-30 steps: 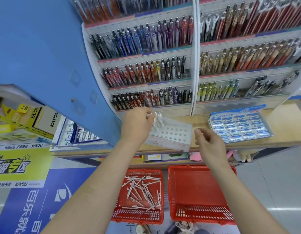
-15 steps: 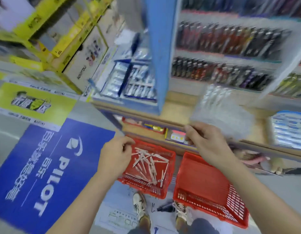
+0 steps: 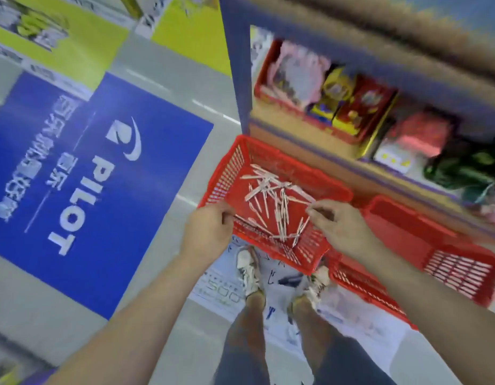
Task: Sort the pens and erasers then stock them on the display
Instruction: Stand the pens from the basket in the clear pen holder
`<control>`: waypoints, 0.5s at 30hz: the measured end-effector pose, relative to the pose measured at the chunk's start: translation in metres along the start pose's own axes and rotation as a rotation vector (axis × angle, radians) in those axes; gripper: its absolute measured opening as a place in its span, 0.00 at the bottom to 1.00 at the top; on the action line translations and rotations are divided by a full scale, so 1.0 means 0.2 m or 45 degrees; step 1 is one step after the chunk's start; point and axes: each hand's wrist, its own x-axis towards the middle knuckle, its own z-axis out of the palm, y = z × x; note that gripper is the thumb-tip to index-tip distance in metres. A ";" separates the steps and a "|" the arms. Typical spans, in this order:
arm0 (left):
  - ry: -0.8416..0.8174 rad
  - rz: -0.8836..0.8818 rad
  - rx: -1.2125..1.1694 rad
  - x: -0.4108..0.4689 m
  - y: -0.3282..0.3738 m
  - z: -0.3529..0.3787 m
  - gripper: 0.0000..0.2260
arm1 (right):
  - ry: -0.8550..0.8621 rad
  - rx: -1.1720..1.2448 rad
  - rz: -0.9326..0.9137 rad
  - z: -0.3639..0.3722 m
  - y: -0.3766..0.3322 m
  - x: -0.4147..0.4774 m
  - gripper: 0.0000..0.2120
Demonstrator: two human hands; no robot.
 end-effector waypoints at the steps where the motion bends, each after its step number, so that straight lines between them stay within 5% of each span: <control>1: -0.045 -0.017 0.019 0.08 -0.07 0.11 0.09 | -0.001 -0.012 0.041 0.09 0.09 0.06 0.05; 9: -0.194 0.026 0.213 0.85 -0.47 1.06 0.12 | 0.048 -0.012 0.312 0.77 0.90 0.68 0.05; 15: -0.216 0.015 0.279 1.40 -0.60 1.65 0.24 | 0.126 -0.148 0.397 1.13 1.36 1.17 0.13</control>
